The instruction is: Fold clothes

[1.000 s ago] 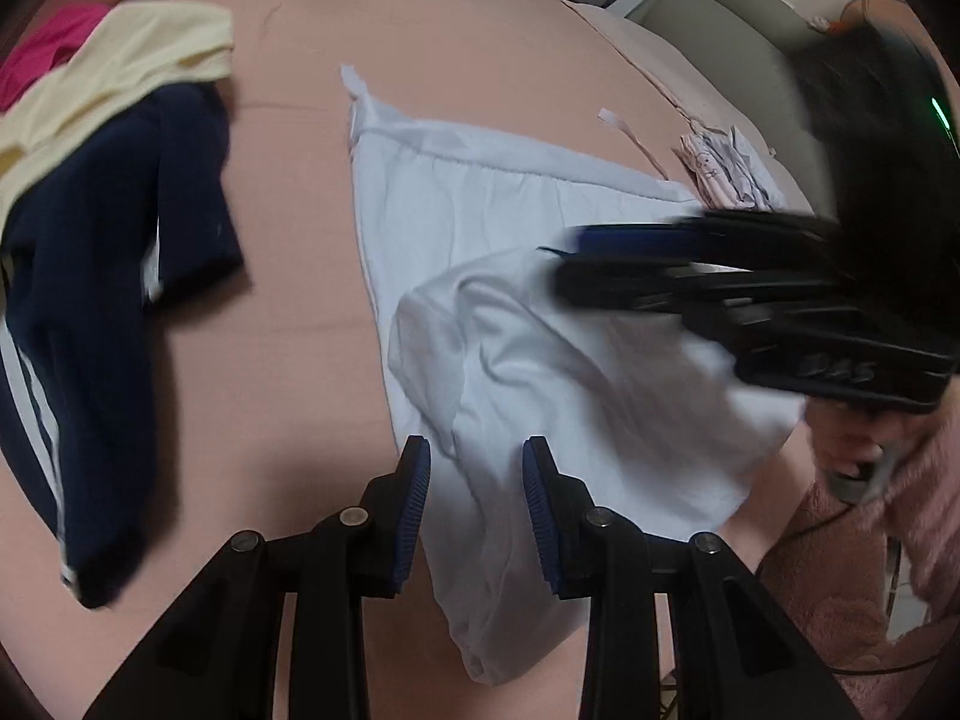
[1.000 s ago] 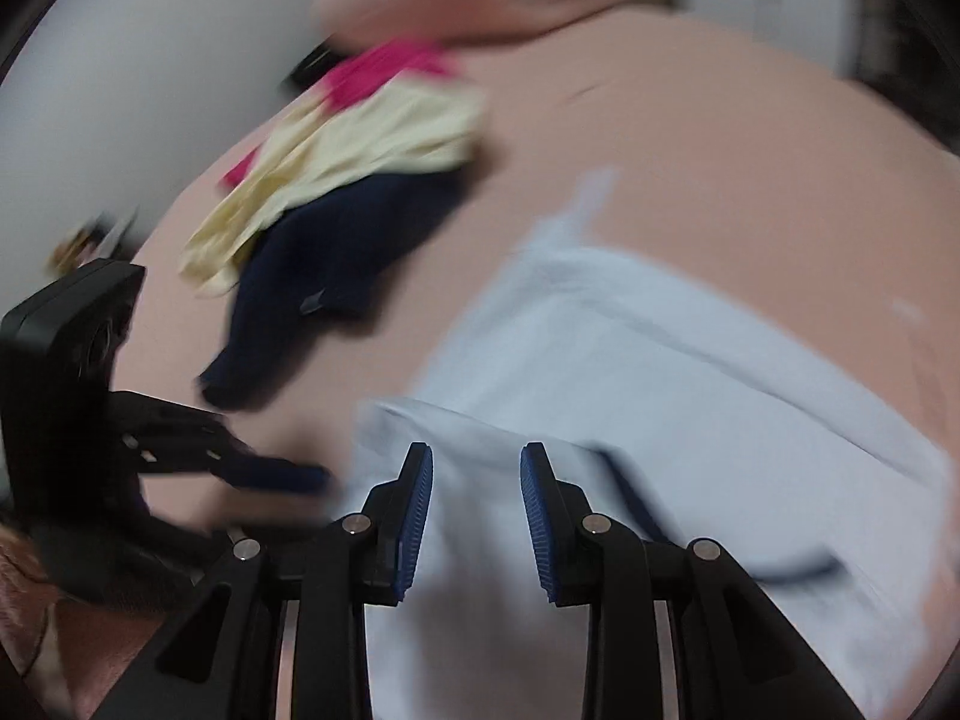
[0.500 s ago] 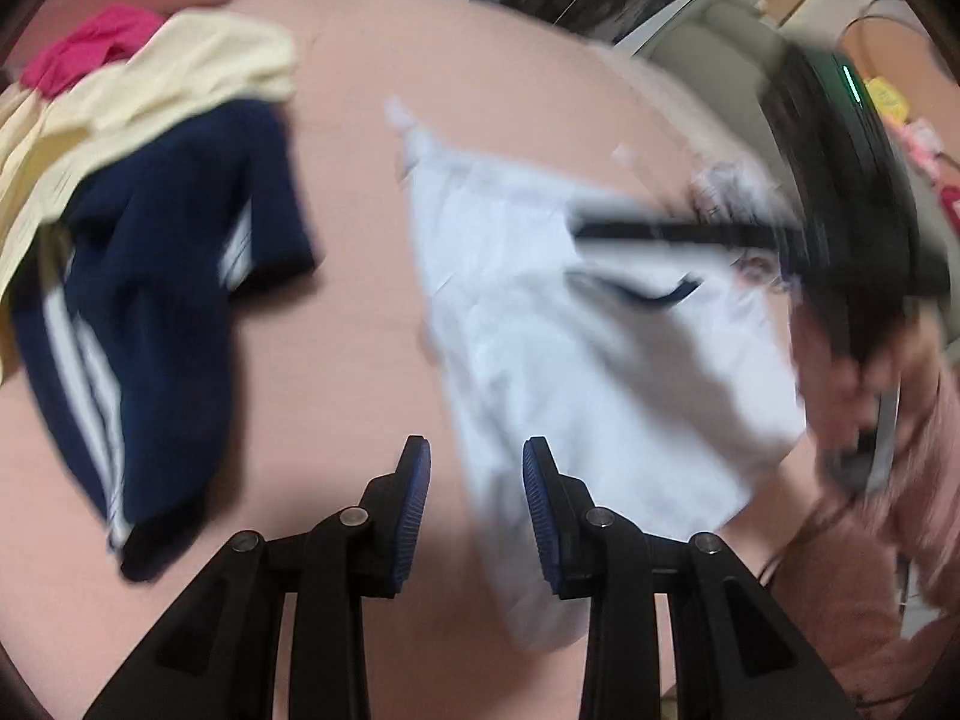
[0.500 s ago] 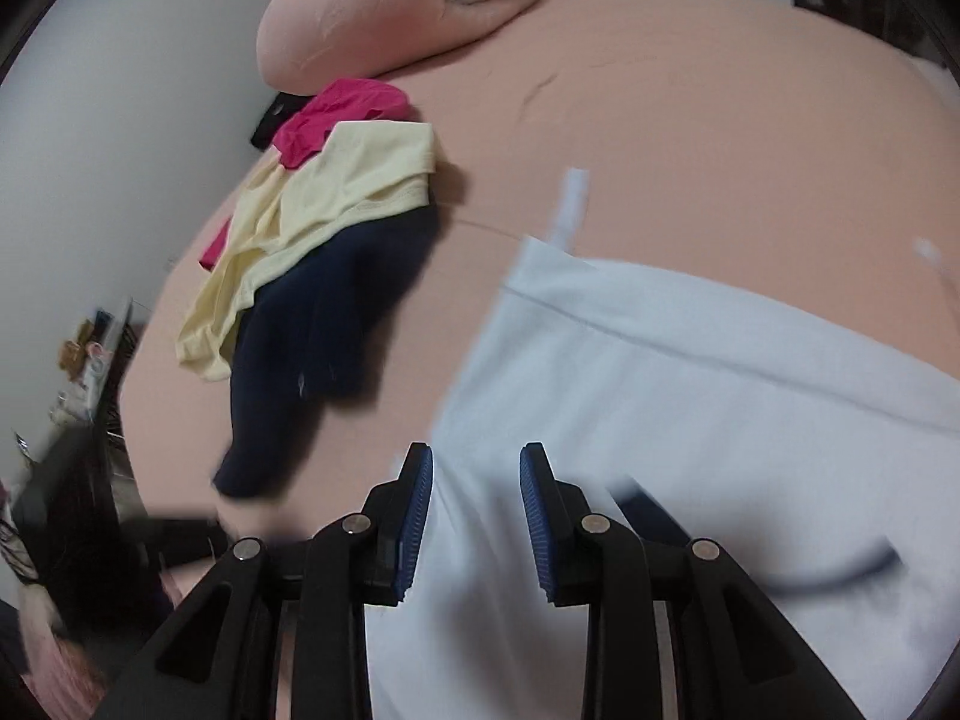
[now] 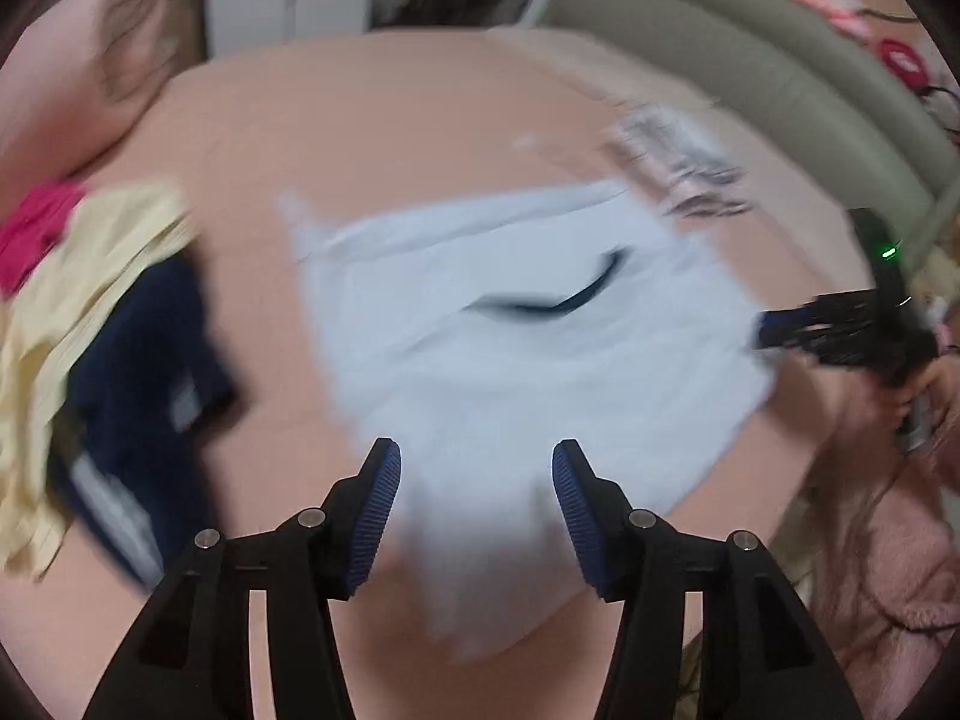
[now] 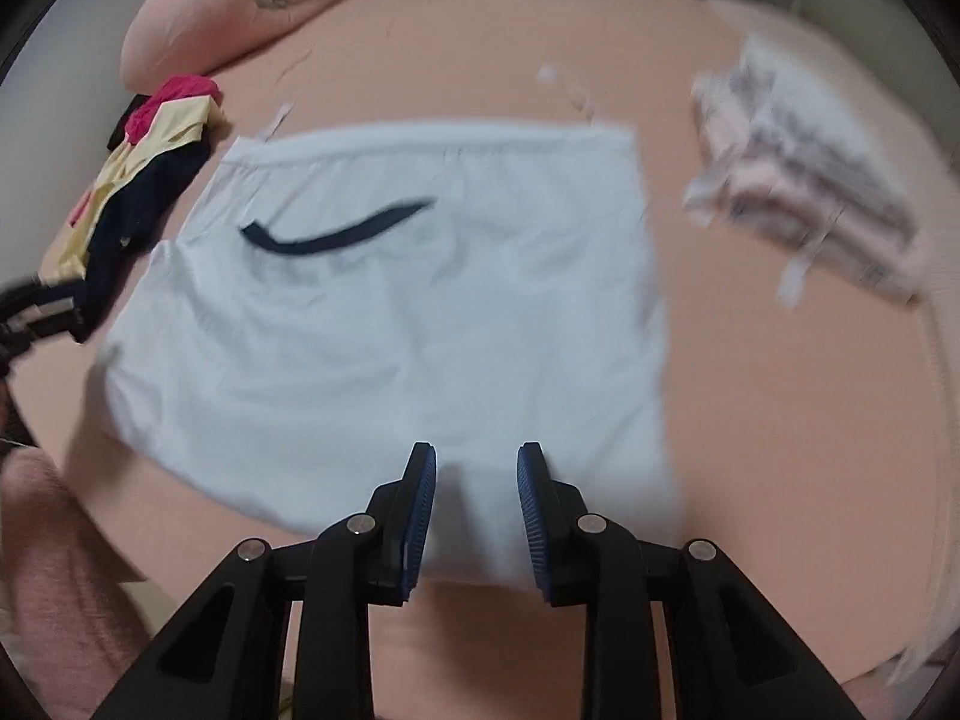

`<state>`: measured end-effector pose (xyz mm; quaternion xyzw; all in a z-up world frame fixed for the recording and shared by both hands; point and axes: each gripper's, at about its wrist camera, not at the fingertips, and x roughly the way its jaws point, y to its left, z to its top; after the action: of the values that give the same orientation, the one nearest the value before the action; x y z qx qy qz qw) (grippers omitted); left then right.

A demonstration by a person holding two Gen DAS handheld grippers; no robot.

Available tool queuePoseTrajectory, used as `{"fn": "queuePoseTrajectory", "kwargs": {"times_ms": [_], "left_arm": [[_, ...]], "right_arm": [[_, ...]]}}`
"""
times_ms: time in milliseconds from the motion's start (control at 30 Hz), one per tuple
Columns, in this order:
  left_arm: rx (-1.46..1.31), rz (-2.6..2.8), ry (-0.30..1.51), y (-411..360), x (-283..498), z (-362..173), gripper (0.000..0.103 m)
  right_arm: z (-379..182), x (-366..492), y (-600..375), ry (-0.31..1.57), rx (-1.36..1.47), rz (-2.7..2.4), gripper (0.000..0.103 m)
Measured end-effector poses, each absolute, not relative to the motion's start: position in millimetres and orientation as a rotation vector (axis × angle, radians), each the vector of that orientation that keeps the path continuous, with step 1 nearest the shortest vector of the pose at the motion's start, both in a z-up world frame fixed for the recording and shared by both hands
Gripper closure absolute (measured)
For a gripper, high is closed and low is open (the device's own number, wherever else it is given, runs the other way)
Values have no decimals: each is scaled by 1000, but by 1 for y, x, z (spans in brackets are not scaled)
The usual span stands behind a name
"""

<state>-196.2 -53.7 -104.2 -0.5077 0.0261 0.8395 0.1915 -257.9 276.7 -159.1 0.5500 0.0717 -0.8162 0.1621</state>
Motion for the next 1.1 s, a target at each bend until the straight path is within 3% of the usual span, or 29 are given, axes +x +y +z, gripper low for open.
{"fn": "queuePoseTrajectory", "kwargs": {"times_ms": [67, 133, 167, 200, 267, 333, 433, 567, 600, 633, 733, 833, 900, 933, 1100], "left_arm": [[-1460, 2321, 139, -26, -201, -116, 53], [-1627, 2293, 432, -11, -200, -156, 53], [-1660, 2298, 531, -14, -195, -164, 47], [-1661, 2314, 483, -24, -190, -160, 46], [-1660, 2347, 196, -45, -183, -136, 46], [-1522, 2439, 39, -53, -174, -113, 46], [-1389, 2524, -65, -50, -169, -104, 46], [-1505, 2491, 88, -36, -187, -148, 46], [-1496, 2501, 110, -40, -188, -149, 46], [-1527, 2498, 90, -45, -191, -151, 46], [-1609, 2445, -20, -55, -195, -156, 46], [-1522, 2441, -39, -56, -186, -148, 46], [-1479, 2466, -59, -61, -187, -137, 46], [-1465, 2463, -92, -65, -191, -132, 46], [-1544, 2514, -165, -84, -227, -140, 46]], "right_arm": [[-166, -259, 273, 163, 1532, -2327, 76], [-181, -261, 278, 139, 1565, -2316, 80], [-188, -262, 281, 126, 1581, -2310, 81], [-185, -262, 289, 58, 1569, -2300, 81], [-166, -259, 319, -279, 1600, -2247, 81], [-131, -246, 333, -435, 1385, -2205, 80], [-111, -231, 323, -182, 1280, -2413, 78], [-181, -249, 314, -132, 1579, -2324, 78], [-189, -245, 322, -160, 1590, -2322, 83], [-196, -242, 330, -189, 1599, -2320, 86], [-201, -225, 339, -34, 1670, -2330, 87], [-196, -220, 351, -86, 1697, -2324, 87], [-165, -223, 355, -198, 1550, -2335, 82], [-144, -227, 353, -190, 1448, -2366, 82], [-130, -281, 357, -188, 1482, -2423, 75]]}}
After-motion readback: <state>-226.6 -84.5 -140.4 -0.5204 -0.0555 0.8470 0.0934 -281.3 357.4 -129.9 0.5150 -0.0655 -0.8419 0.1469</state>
